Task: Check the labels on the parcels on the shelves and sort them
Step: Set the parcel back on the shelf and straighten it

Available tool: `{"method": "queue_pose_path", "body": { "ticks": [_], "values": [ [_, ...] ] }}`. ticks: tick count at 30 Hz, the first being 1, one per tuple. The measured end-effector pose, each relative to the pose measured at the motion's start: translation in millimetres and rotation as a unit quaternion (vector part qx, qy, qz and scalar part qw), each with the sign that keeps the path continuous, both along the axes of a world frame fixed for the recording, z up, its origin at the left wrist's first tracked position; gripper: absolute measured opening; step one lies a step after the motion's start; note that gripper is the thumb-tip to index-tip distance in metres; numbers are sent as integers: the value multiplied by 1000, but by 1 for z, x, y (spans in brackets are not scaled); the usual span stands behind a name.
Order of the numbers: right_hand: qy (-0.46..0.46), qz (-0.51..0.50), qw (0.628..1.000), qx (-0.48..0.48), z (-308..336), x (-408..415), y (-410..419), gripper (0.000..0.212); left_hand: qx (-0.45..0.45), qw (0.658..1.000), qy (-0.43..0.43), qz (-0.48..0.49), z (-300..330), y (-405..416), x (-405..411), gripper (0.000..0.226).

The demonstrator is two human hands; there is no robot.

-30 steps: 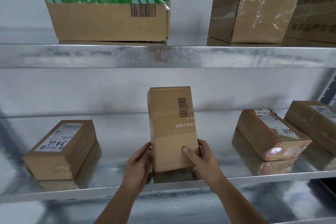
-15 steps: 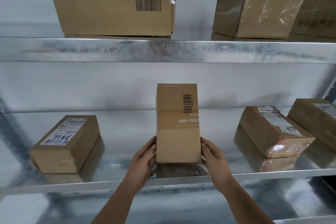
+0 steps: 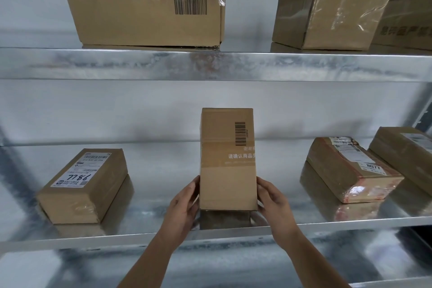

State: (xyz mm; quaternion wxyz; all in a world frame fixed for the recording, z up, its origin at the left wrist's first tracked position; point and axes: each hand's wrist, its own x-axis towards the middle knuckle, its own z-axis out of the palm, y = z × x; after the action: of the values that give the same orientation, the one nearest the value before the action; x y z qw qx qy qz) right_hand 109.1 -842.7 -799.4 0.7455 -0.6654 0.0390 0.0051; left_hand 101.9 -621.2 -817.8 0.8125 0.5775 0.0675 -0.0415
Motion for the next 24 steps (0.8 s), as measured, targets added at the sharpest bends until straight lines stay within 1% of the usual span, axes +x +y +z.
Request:
{"method": "queue_pose_path", "body": {
  "ticks": [2, 3, 4, 5, 6, 7, 8, 10, 11, 13, 14, 15, 18, 21, 23, 24],
  "values": [
    [5, 14, 1000, 15, -3, 1, 0, 24, 4, 1000, -15, -16, 0, 0, 0, 42],
    [9, 20, 1000, 18, -5, 2, -1, 26, 2, 1000, -18, -17, 0, 1, 0, 48],
    [19, 27, 999, 16, -8, 2, -1, 32, -5, 1000, -19, -13, -1, 1, 0, 52],
    [32, 30, 999, 16, -10, 3, -2, 44, -16, 1000, -21, -11, -2, 2, 1, 55],
    [49, 36, 998, 22, -12, 4, -3, 62, -30, 999, -25, -9, -3, 2, 2, 56],
    [62, 45, 997, 27, -12, 4, -5, 79, -44, 999, -27, -9, -3, 3, 2, 55],
    [72, 57, 995, 31, -13, 5, -6, 91, -56, 998, -28, -10, -3, 3, 1, 54],
    [80, 86, 992, 47, -11, 5, -9, 101, -65, 997, -29, -10, -2, 4, 1, 52],
    [75, 104, 991, 48, -9, 7, -11, 99, -60, 998, -31, -10, -3, 5, 1, 51],
    [30, 144, 989, 27, -2, 8, -12, 80, -54, 998, -29, -5, -5, 4, 4, 50],
    [4, 147, 989, 17, 2, 7, -11, 73, -51, 998, -29, 4, -5, 4, 6, 47],
    [-13, 138, 990, 12, 5, 7, -9, 70, -46, 998, -32, 20, -6, 3, 7, 42],
    [-50, 110, 993, 9, 11, 6, -3, 72, -47, 997, -29, 59, -11, 1, 10, 28],
    [-89, 98, 991, -14, 12, 3, 2, 66, -17, 996, -34, 82, -11, -2, 11, 28],
    [-103, 98, 990, -19, 13, 1, 5, 51, 19, 995, -40, 87, -7, -6, 7, 36],
    [-104, 100, 989, -15, 13, 1, 6, 42, 35, 995, -41, 78, -6, -8, 6, 36]
  ]
}}
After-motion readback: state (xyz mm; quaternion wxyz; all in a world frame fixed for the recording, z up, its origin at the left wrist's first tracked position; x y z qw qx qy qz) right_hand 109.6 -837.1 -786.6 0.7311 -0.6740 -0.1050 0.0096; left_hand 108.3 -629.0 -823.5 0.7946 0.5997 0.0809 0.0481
